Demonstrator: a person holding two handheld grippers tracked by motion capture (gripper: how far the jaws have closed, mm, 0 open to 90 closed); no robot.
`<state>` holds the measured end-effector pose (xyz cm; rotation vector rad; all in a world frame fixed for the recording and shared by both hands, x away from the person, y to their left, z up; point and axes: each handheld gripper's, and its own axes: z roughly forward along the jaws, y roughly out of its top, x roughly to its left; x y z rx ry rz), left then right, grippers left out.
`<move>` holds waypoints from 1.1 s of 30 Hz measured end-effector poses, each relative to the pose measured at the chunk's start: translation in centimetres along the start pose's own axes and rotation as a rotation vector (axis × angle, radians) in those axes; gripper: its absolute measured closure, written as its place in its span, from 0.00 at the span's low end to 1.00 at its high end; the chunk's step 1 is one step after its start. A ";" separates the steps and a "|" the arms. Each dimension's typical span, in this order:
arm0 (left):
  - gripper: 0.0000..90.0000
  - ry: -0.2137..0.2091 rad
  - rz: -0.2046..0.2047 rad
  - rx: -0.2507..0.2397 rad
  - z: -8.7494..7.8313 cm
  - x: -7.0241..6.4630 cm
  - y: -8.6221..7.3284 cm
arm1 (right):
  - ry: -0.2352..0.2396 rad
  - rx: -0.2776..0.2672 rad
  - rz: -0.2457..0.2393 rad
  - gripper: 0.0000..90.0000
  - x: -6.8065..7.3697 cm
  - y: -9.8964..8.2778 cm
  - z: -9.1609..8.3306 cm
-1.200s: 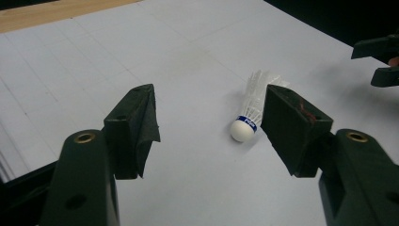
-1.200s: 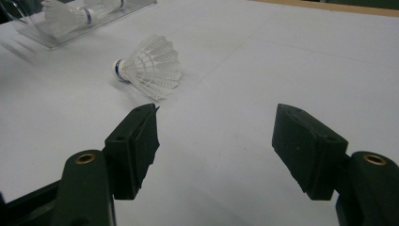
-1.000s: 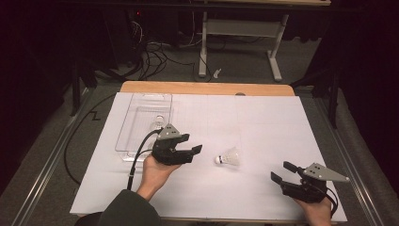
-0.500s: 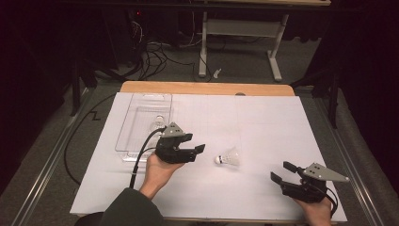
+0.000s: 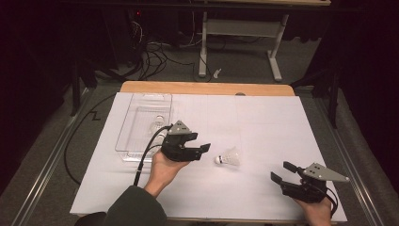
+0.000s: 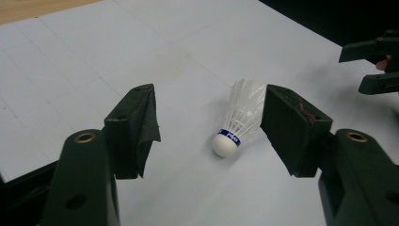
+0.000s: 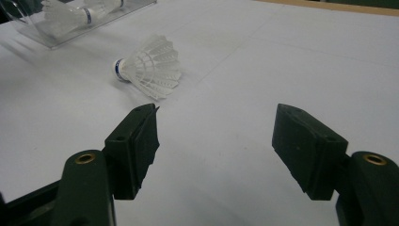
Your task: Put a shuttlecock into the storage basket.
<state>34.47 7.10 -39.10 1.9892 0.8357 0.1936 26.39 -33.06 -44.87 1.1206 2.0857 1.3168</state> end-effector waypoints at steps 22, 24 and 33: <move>0.40 -0.040 0.009 0.021 1.6 -0.5 0.6 | 0.000 0.003 0.001 0.36 0.0 0.0 0.0; 0.40 -0.043 0.007 0.026 1.7 -0.5 0.7 | 0.001 0.003 0.004 0.36 0.0 0.0 0.0; 0.39 -0.032 0.024 0.060 2.2 -1.0 1.2 | 0.003 0.005 0.002 0.36 0.1 0.0 0.1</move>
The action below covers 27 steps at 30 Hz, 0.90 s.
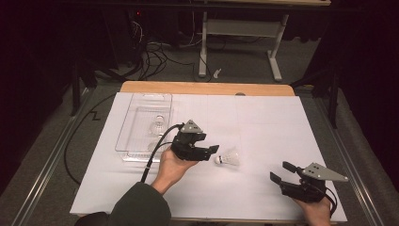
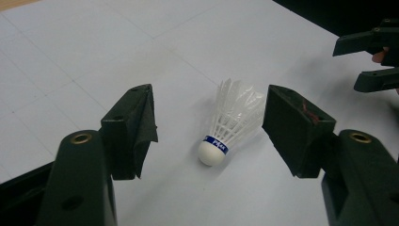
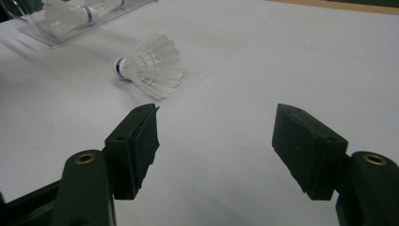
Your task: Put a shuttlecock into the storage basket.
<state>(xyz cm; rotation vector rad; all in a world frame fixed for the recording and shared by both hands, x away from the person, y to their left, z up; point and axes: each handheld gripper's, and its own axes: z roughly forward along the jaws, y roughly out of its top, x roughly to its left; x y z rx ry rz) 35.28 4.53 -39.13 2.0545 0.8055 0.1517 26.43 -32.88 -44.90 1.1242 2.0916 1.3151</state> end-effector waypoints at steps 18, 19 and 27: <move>0.40 -0.002 0.039 0.122 1.4 -0.3 1.6 | 0.000 -0.002 -0.002 0.36 -0.1 0.0 -0.1; 0.40 -0.003 0.047 0.131 1.5 -0.3 1.6 | 0.001 -0.001 -0.002 0.36 -0.1 0.0 0.0; 0.41 -0.019 0.061 0.189 2.4 -0.5 2.0 | 0.001 -0.001 0.000 0.36 -0.1 0.0 -0.1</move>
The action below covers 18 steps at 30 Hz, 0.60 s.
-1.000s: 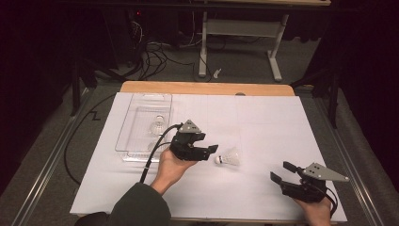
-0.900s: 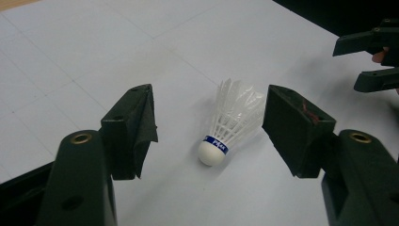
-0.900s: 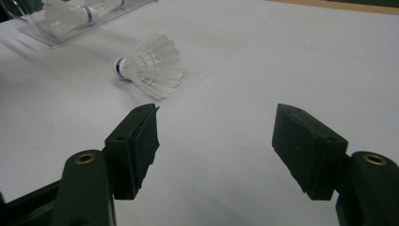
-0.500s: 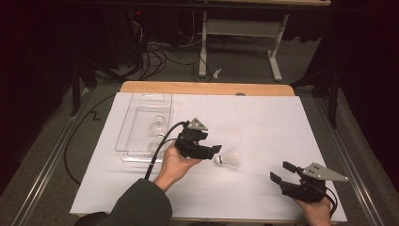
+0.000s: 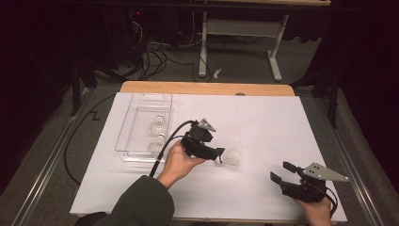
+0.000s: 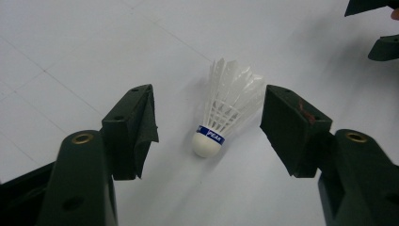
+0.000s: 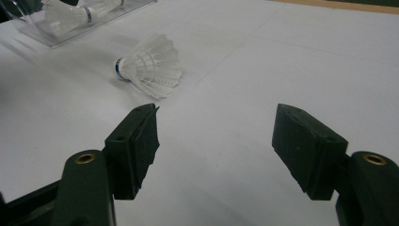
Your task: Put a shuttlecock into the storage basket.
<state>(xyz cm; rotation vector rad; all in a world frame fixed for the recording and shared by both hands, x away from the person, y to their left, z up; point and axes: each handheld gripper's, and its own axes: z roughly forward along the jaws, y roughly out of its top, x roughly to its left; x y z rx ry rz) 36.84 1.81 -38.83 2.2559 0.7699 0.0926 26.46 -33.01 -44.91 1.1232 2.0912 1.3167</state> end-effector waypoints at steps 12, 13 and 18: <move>0.40 -0.022 0.027 0.095 1.8 -0.4 0.7 | 0.001 0.000 0.002 0.36 0.0 0.0 0.0; 0.40 -0.024 0.027 0.102 1.9 -0.4 0.7 | 0.001 0.000 0.003 0.36 0.0 0.0 0.0; 0.40 -0.023 0.031 0.120 2.4 -0.4 0.9 | 0.002 0.000 0.002 0.36 0.0 0.0 0.0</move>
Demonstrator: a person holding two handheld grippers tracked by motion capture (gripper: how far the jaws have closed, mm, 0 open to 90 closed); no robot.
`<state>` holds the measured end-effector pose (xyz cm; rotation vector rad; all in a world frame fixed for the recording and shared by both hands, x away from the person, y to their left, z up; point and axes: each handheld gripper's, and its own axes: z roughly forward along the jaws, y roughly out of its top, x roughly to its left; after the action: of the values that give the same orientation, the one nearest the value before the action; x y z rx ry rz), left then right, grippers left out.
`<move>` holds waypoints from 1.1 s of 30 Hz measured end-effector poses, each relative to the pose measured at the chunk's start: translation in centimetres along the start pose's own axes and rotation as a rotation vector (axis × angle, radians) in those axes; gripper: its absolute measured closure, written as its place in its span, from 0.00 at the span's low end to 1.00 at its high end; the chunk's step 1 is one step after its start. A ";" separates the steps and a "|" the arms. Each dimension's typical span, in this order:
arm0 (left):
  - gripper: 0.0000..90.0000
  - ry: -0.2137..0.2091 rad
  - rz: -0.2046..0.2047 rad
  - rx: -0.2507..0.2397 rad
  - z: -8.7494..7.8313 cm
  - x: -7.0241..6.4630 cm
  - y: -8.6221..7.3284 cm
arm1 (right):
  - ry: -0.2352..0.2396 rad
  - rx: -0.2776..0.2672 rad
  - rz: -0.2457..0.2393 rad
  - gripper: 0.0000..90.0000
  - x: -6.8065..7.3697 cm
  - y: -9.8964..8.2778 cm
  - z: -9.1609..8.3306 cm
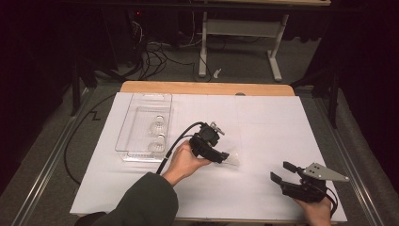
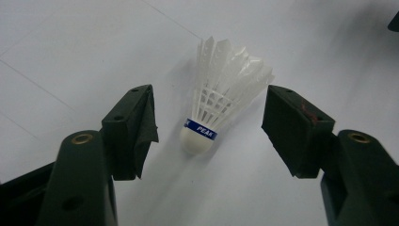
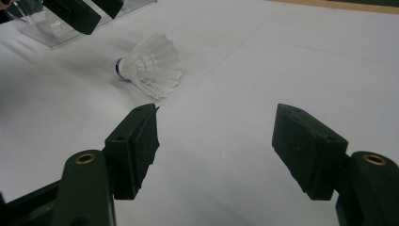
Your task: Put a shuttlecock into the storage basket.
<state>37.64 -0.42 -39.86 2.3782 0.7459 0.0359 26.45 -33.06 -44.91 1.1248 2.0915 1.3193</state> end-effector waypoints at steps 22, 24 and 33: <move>0.41 0.021 0.043 0.124 2.0 0.5 -0.1 | 0.000 -0.001 0.002 0.36 0.0 0.0 0.0; 0.41 0.023 0.052 0.132 2.2 0.4 -0.1 | 0.001 -0.001 0.001 0.36 0.0 0.0 0.0; 0.42 0.026 0.055 0.161 3.0 0.6 -0.2 | 0.002 0.000 0.001 0.36 0.0 0.0 0.0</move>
<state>38.62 -1.66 -42.47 2.5551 0.7197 0.0312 26.44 -33.07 -44.91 1.1249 2.0933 1.3213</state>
